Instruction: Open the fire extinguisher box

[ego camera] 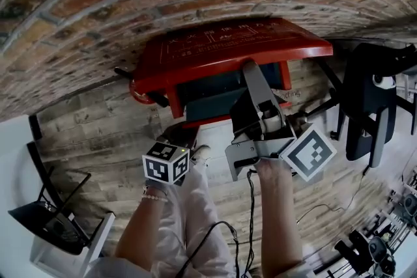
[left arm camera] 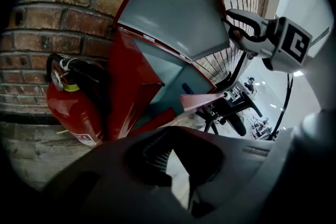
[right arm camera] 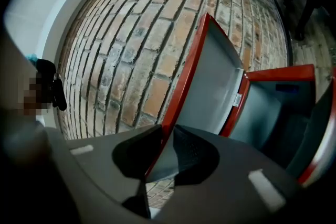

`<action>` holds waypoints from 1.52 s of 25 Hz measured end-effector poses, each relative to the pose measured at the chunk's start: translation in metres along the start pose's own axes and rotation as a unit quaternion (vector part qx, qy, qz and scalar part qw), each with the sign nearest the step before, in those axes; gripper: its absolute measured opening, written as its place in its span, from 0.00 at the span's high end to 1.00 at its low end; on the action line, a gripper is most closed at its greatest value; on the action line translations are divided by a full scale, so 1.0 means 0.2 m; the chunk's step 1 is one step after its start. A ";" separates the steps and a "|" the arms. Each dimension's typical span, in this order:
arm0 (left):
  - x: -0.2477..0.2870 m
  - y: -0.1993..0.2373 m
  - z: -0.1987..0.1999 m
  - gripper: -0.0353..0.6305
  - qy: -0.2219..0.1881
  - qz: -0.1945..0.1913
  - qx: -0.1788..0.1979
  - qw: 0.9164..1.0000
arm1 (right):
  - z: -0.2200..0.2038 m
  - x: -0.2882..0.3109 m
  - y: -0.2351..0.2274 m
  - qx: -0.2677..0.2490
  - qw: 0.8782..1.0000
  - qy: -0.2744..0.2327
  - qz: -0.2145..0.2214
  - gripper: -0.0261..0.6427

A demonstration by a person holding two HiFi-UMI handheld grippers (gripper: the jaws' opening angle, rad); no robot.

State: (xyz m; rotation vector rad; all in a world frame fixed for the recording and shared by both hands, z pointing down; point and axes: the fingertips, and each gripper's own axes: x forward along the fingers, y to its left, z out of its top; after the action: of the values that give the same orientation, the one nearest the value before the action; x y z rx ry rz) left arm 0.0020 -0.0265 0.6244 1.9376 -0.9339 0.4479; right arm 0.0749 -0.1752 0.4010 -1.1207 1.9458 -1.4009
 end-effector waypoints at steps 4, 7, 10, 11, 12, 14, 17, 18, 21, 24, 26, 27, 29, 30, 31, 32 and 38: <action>-0.01 0.01 0.01 0.95 0.000 0.000 0.002 1.000 | 0.05 0.10 0.04 -0.021 1.000 0.005 0.005 0.85; -0.01 0.02 0.01 0.95 -0.002 0.000 0.000 1.000 | 0.08 0.18 0.07 -0.038 0.999 0.011 0.006 0.85; -0.02 0.02 0.01 0.95 -0.003 0.001 -0.001 1.000 | 0.11 0.26 0.09 -0.052 0.998 0.015 0.011 0.85; -0.02 0.02 0.01 0.95 -0.004 0.001 -0.002 1.000 | 0.12 0.28 0.10 -0.054 0.998 0.016 0.013 0.85; -0.01 0.02 0.00 0.95 -0.004 0.001 -0.003 1.000 | 0.13 0.31 0.10 -0.057 0.998 0.016 0.014 0.85; -0.01 0.02 0.00 0.95 -0.003 0.001 -0.003 1.000 | 0.15 0.35 0.11 -0.064 0.998 0.017 0.014 0.85; -0.01 0.02 0.00 0.95 -0.002 0.000 -0.003 1.000 | 0.16 0.40 0.12 -0.074 0.997 0.023 0.011 0.84; -0.01 0.02 0.00 0.95 -0.003 -0.001 -0.004 1.000 | 0.16 0.41 0.12 -0.076 0.997 0.025 0.011 0.84; -0.01 0.02 0.00 0.95 -0.003 -0.001 -0.003 1.000 | 0.16 0.41 0.13 -0.076 0.997 0.027 0.013 0.83; -0.01 0.02 0.00 0.95 -0.003 -0.001 -0.002 1.000 | 0.16 0.40 0.13 -0.071 0.997 0.025 0.015 0.84; -0.01 0.02 -0.01 0.95 -0.002 -0.002 0.000 1.000 | 0.17 0.39 0.12 -0.065 0.998 0.019 0.016 0.85; -0.01 0.02 -0.01 0.95 -0.001 -0.002 0.002 1.000 | 0.17 0.37 0.12 -0.062 0.998 0.015 0.015 0.85; -0.01 0.02 -0.01 0.95 0.001 -0.002 0.004 1.000 | 0.20 0.34 0.09 -0.057 0.998 0.005 0.009 0.85; -0.01 0.02 -0.01 0.95 0.001 -0.003 0.005 1.000 | 0.21 0.32 0.08 -0.053 0.999 0.001 0.007 0.85; -0.01 0.02 -0.01 0.95 0.001 -0.003 0.006 1.000 | 0.21 0.31 0.07 -0.050 0.999 -0.002 0.006 0.86; -0.01 0.02 -0.01 0.95 0.002 -0.003 0.006 1.000 | 0.22 0.29 0.07 -0.047 0.999 -0.004 0.007 0.86; -0.01 0.03 -0.01 0.95 0.002 0.000 0.010 1.000 | 0.11 -0.04 -0.07 -0.054 0.996 0.017 -0.068 0.87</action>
State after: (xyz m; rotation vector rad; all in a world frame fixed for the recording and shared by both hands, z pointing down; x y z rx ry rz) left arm -0.0029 -0.0261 0.6269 1.9535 -0.9295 0.4628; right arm 0.1007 -0.1816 0.4063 -1.3097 2.0225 -1.4073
